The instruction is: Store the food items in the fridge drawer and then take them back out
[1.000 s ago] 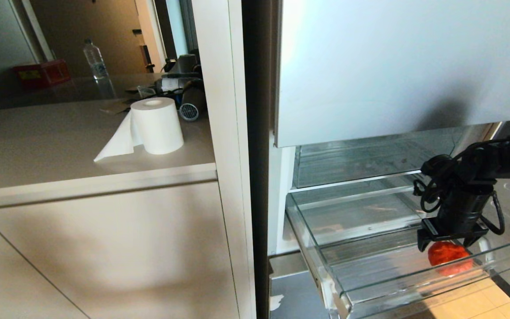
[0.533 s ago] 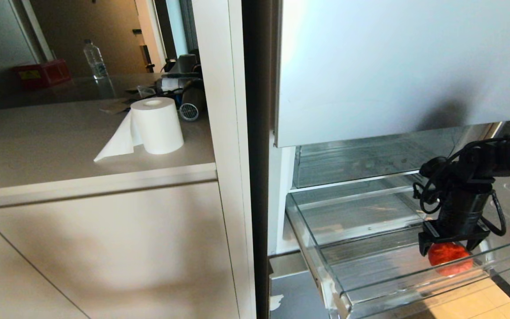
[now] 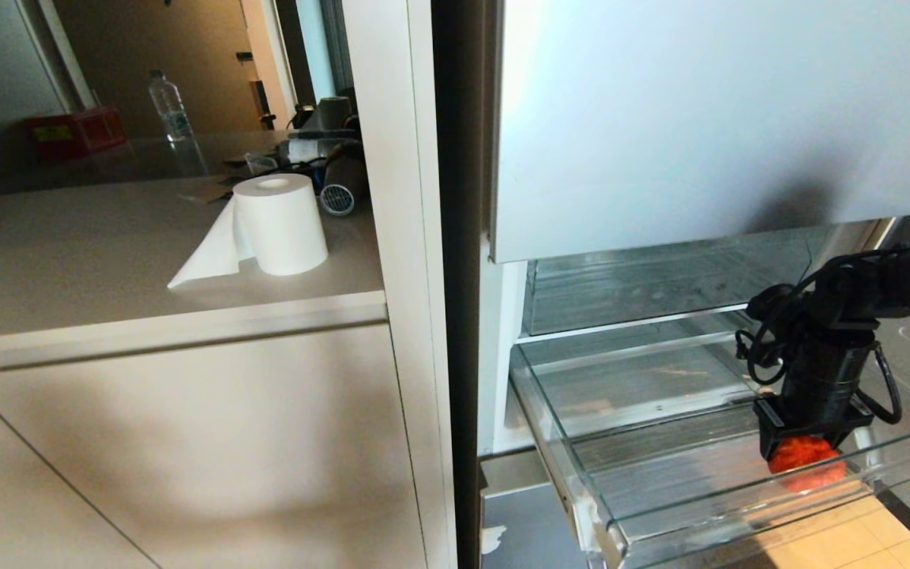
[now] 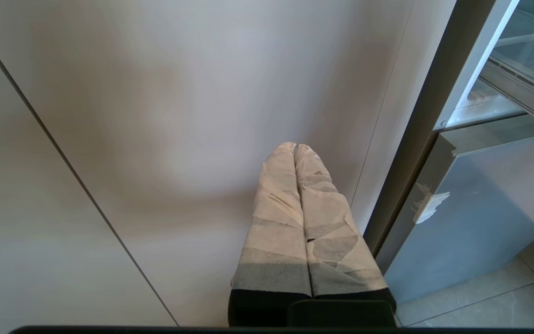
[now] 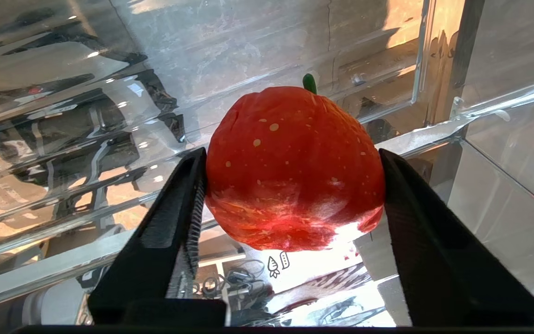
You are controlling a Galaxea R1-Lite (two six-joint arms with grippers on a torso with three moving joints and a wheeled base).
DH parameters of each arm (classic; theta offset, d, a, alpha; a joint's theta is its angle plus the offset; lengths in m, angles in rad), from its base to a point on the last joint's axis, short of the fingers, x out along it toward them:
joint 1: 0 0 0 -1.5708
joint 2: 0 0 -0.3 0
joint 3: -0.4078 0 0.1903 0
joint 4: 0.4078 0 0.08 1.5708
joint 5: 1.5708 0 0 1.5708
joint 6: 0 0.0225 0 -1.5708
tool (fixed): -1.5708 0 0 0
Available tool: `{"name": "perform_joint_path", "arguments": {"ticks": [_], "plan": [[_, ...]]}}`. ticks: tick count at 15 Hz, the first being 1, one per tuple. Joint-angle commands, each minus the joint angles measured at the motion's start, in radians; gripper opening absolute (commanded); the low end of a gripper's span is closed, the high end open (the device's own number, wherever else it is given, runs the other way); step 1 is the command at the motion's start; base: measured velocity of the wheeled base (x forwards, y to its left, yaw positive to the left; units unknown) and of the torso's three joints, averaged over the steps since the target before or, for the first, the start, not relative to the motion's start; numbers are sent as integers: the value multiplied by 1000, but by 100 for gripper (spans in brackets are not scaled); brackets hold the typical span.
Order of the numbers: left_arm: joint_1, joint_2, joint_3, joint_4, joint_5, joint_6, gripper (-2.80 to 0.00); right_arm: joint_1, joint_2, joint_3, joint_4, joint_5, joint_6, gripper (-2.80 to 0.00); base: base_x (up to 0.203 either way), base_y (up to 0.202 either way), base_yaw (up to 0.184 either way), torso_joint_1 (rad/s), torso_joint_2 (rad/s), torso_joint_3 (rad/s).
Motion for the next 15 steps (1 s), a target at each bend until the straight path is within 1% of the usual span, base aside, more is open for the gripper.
{"name": "perform_joint_path", "arguments": {"ticks": [1,4,7,10,13,15], "plan": [[1,1,0,0,0,0,-280,0,-2,0,5,-2,1,-280,0,0,0,0,0,0],[0,1,0,0,0,0,-280,0,-2,-18,2,0,22,-280,0,0,0,0,0,0],[1,1,0,0,0,0,-280,0,-8,-89,-1,13,66,-280,0,0,0,0,0,0],[1,1,0,0,0,0,-280,2,-63,-87,-60,37,73,-280,0,0,0,0,0,0],[0,1,0,0,0,0,-280,6,-111,-89,-88,67,88,-280,0,0,0,0,0,0],[1,1,0,0,0,0,-280,4,-165,-78,-104,113,98,-280,0,0,0,0,0,0]]}}
